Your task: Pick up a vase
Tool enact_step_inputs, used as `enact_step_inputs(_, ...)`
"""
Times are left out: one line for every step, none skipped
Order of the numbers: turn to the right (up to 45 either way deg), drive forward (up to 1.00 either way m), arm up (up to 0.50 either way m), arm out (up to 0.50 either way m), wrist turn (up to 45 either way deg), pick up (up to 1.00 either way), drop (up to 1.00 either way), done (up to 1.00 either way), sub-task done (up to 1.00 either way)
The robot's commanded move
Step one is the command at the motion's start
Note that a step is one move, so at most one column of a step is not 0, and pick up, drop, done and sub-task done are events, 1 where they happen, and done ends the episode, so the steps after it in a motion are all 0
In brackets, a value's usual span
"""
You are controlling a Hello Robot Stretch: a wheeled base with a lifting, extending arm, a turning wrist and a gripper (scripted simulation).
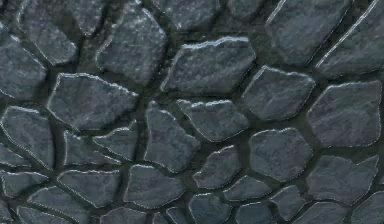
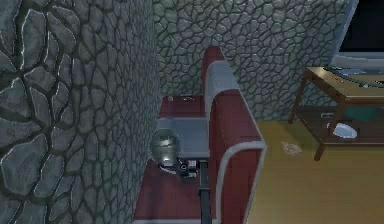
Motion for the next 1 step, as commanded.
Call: enact_step_inputs(0.0,0.00,0.00,0.00,0.0,0.00,0.00,1.00,0.00)
